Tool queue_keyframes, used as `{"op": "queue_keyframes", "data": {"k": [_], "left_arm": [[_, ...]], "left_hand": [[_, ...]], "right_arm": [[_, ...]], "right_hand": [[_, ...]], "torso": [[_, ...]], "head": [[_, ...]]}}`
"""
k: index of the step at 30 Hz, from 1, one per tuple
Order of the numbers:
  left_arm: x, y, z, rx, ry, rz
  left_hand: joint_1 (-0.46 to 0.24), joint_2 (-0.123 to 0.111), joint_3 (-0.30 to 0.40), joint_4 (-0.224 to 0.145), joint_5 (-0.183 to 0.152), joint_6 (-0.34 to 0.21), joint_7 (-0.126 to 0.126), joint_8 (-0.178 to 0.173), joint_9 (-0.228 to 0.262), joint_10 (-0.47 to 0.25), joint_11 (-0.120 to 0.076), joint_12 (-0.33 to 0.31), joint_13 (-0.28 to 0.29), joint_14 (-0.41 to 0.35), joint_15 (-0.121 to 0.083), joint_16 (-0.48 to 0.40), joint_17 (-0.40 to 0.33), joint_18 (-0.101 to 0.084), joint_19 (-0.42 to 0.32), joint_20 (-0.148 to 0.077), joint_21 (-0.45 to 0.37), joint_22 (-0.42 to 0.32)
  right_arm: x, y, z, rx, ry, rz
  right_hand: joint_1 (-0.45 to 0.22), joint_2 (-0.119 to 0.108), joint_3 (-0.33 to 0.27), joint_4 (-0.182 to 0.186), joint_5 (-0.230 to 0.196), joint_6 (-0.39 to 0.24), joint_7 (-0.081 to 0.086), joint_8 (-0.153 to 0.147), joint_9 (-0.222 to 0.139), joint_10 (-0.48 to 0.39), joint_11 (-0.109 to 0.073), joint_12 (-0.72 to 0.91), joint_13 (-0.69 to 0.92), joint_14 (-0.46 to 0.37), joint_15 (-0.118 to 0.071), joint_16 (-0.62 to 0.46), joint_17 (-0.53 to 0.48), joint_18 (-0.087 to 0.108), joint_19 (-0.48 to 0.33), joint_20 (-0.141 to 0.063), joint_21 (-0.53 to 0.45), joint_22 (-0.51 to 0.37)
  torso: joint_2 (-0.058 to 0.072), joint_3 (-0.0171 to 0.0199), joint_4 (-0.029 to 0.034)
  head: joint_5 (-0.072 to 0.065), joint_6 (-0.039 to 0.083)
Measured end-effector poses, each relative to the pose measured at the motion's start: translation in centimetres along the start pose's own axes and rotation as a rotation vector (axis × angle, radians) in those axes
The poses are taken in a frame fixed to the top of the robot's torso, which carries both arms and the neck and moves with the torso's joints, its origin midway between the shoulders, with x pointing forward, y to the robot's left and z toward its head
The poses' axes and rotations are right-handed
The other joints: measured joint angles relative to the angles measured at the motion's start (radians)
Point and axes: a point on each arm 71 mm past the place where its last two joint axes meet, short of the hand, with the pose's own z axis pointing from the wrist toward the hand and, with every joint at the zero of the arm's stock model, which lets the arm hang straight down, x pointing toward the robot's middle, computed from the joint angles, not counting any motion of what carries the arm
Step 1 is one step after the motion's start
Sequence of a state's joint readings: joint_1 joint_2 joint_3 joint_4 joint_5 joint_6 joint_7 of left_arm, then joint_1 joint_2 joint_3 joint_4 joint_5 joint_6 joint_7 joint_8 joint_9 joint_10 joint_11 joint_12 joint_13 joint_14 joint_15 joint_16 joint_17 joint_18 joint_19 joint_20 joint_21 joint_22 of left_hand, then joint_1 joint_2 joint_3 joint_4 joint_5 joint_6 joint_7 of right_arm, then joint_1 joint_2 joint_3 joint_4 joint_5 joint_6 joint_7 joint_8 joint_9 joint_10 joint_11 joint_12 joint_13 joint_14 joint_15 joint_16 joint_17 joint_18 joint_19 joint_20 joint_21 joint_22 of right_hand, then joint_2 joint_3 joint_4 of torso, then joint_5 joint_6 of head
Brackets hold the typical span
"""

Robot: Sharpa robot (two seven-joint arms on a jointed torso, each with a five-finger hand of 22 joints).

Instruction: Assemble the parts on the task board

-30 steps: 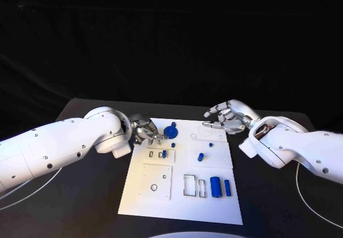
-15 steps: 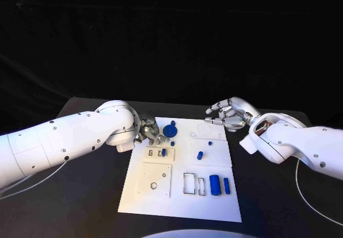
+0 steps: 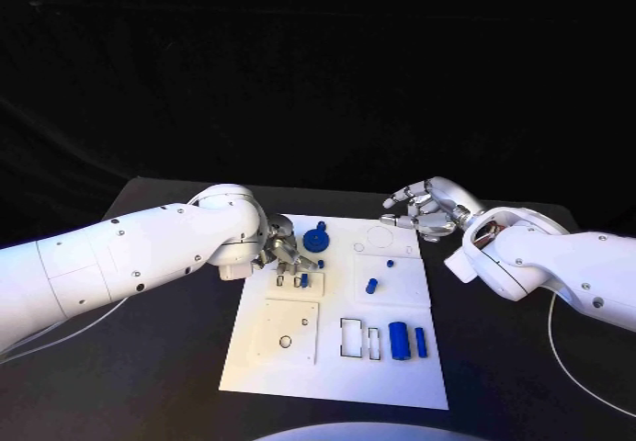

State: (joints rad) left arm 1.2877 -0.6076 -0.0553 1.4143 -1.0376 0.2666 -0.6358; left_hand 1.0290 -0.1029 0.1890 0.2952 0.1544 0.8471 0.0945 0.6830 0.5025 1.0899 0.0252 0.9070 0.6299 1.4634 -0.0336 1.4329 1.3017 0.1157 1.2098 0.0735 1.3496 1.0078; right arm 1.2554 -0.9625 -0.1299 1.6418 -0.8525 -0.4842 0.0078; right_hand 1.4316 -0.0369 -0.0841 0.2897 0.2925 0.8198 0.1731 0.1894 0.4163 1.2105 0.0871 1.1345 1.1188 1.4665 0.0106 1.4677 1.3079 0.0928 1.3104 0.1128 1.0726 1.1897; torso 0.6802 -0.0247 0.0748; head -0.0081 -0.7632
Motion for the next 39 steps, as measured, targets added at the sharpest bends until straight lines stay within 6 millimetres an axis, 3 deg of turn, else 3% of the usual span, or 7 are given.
{"op": "queue_keyframes", "data": {"k": [16,19,28,39], "left_arm": [[0.29,-0.57,0.45,-0.005,0.034,0.028],[0.30,-0.61,0.49,-0.005,0.038,0.031],[0.25,-0.53,0.65,-0.010,0.046,0.035],[0.32,-0.70,0.79,-0.008,0.058,0.041]], "left_hand": [[0.006,0.006,0.000,0.000,0.000,-0.004,0.004,0.004,0.008,0.000,0.000,0.005,0.002,0.000,0.000,0.006,0.006,0.000,0.000,0.000,0.004,0.008],[0.017,0.010,0.000,0.000,0.004,-0.006,0.001,0.004,0.012,0.000,0.000,0.005,0.002,0.000,0.000,0.006,0.006,0.000,0.000,0.000,0.004,0.009],[0.058,0.021,0.003,-0.003,0.012,-0.007,0.000,0.014,0.024,-0.004,-0.004,0.010,0.003,0.000,0.000,0.010,0.006,0.000,0.000,0.000,0.008,0.015],[0.093,0.017,0.018,-0.004,0.012,-0.014,0.000,0.014,0.031,-0.007,0.000,0.010,0.003,0.000,0.000,0.014,0.006,0.000,0.000,0.000,0.011,0.019]], "right_arm": [[0.19,-0.02,0.30,0.010,0.000,0.000],[0.23,-0.02,0.34,0.011,0.000,0.001],[0.29,-0.10,0.39,0.019,0.001,0.000],[0.42,-0.11,0.50,0.023,0.003,0.001]], "right_hand": [[0.000,0.000,0.000,0.000,0.010,0.000,0.000,0.004,0.002,0.000,0.000,0.000,-0.001,0.000,0.000,-0.004,0.000,0.000,0.000,0.000,0.000,-0.001],[0.000,0.000,0.000,0.000,0.010,0.000,0.000,0.004,0.002,0.000,0.000,0.000,-0.003,0.000,0.000,-0.004,0.000,0.015,0.000,0.000,-0.006,-0.003],[0.000,0.000,0.000,0.000,0.010,0.000,0.000,0.004,0.002,0.000,0.000,0.000,-0.003,0.000,0.000,-0.004,-0.004,0.015,0.000,0.000,-0.010,-0.006],[0.000,0.000,0.000,0.000,0.015,0.000,0.000,0.008,0.003,0.000,0.000,0.000,-0.004,0.000,0.000,-0.009,-0.005,0.015,0.000,0.000,-0.010,-0.006]], "torso": [[0.000,0.0006,0.0003],[0.000,0.0009,0.0008],[0.000,0.0015,0.0008],[0.001,0.0012,0.0006]], "head": [[-0.004,-0.009],[-0.004,-0.010],[-0.002,-0.013],[-0.003,-0.019]]}}
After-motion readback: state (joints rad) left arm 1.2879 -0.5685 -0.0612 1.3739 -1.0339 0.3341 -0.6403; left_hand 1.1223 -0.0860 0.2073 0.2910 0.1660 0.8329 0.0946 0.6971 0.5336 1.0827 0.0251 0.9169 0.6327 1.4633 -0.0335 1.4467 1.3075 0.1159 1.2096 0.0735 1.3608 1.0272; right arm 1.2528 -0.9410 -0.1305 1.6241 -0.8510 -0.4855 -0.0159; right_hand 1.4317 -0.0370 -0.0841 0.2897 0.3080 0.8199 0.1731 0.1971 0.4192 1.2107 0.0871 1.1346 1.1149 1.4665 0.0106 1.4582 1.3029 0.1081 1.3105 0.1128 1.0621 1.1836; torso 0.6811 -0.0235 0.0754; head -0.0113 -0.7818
